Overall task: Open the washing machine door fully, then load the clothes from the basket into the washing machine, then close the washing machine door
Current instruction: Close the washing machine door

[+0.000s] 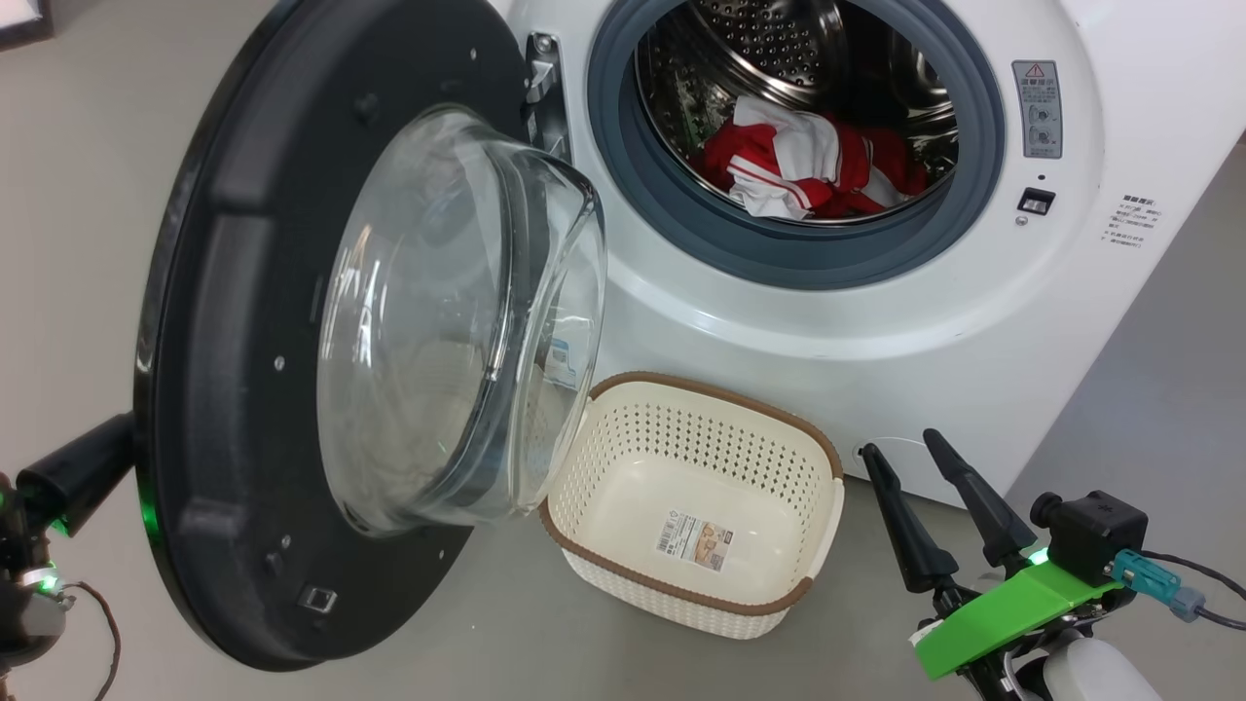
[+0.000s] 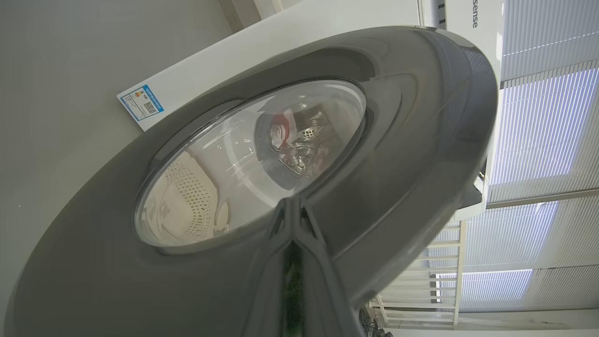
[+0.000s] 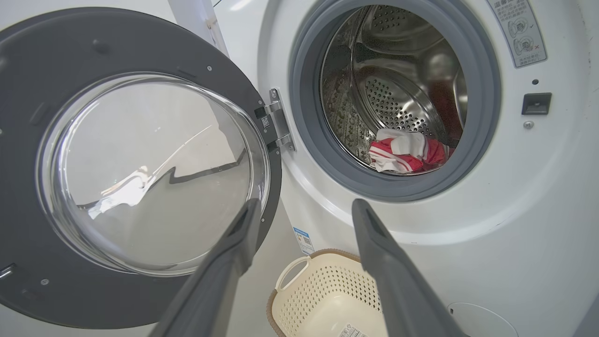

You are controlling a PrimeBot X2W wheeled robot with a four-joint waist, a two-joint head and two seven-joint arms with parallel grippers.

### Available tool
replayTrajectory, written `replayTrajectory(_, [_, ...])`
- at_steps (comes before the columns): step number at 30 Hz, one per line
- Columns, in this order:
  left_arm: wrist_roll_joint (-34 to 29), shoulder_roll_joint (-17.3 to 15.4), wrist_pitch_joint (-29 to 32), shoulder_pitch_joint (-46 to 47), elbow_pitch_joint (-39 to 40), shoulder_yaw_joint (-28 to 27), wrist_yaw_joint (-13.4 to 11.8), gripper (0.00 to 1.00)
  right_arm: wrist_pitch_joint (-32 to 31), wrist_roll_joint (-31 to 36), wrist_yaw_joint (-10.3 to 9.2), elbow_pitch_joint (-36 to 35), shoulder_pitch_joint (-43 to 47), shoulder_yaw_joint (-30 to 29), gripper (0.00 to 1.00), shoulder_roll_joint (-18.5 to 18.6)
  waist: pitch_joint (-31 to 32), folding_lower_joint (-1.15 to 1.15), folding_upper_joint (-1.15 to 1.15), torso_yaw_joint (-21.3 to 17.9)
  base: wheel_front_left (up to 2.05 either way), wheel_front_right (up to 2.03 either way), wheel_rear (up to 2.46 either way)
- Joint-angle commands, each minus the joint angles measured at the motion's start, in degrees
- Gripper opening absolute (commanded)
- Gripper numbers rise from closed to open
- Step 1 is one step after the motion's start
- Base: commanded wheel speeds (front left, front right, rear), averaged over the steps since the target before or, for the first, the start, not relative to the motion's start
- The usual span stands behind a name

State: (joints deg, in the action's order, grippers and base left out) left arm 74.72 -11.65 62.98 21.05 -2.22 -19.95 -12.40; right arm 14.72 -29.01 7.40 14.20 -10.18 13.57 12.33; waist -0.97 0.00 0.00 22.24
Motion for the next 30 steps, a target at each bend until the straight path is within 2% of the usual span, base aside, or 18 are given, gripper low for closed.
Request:
replayTrajectory(1, [-0.09, -1.77, 0.23, 0.31, 2.0, -1.17, 0.12, 0.0, 0.28, -0.68, 0.09, -1.24, 0.08, 1.12, 1.0, -0.04, 0.15, 0.0, 0.0, 0.03, 0.0, 0.0, 0.0])
replayTrajectory(10, [-1.55, -2.17, -2.01, 0.01, 1.5, -1.75, 1.85, 0.0, 0.28, -0.66, 0.09, -1.19, 0.47, 1.19, 1.0, -0.13, 0.57, 0.0, 0.0, 0.59, 0.0, 0.0, 0.0])
replayTrajectory(14, [-2.84, -2.41, -5.1, 0.12, 1.37, -2.76, 4.24, 0.0, 0.28, -0.63, 0.09, -1.2, 0.41, 1.22, 1.0, -0.18, 0.63, 0.0, 0.0, 0.94, 0.0, 0.0, 0.0])
replayTrajectory(15, [-3.11, -2.4, -6.03, 0.22, 1.38, -3.14, 4.82, 0.09, 0.28, -0.62, 0.09, -1.23, 0.42, 1.19, 1.0, -0.2, 0.64, 0.0, 0.0, 1.02, 0.0, 0.0, 0.0])
replayTrajectory(16, [-3.46, -2.54, -7.0, 0.03, 1.42, -3.46, 6.15, 0.4, 0.28, -0.61, 0.09, -1.31, 0.43, 1.18, 1.0, -0.2, 0.61, 0.0, 0.0, 1.14, 0.0, 0.0, 0.0])
replayTrajectory(17, [-3.61, -2.62, -7.37, -0.23, 1.47, -3.67, 6.69, 0.65, 0.28, -0.62, 0.09, -1.35, 0.44, 1.16, 1.0, -0.2, 0.59, 0.0, 0.0, 1.19, 0.0, 0.0, 0.0])
replayTrajectory(18, [-4.04, -2.8, -8.06, -0.53, 1.66, -3.93, 7.35, 1.0, 0.28, -0.63, 0.09, -1.38, 0.46, 1.13, 1.0, -0.19, 0.57, 0.0, 0.0, 1.23, 0.0, 0.0, 0.0])
replayTrajectory(23, [-7.88, -3.52, -13.37, -2.43, 2.9, -5.18, 10.88, 1.0, 0.28, -0.78, 0.09, -1.61, 0.4, 1.01, 1.0, -0.18, 0.27, 0.0, 0.0, 1.45, 0.0, 0.0, 0.0])
replayTrajectory(25, [-9.77, -3.64, -15.94, -3.44, 3.76, -5.33, 13.17, 1.0, 0.28, -0.91, 0.09, -1.72, 0.27, 1.03, 1.0, -0.18, 0.2, 0.0, 0.0, 1.56, 0.0, 0.0, 0.0])
replayTrajectory(30, [-14.18, -2.76, -22.82, -7.51, 4.84, -6.04, 17.28, 1.0, 0.28, -0.94, 0.09, -1.96, 0.09, 1.08, 1.0, -0.07, 0.07, 0.0, 0.0, 1.88, 0.0, 0.0, 0.0])
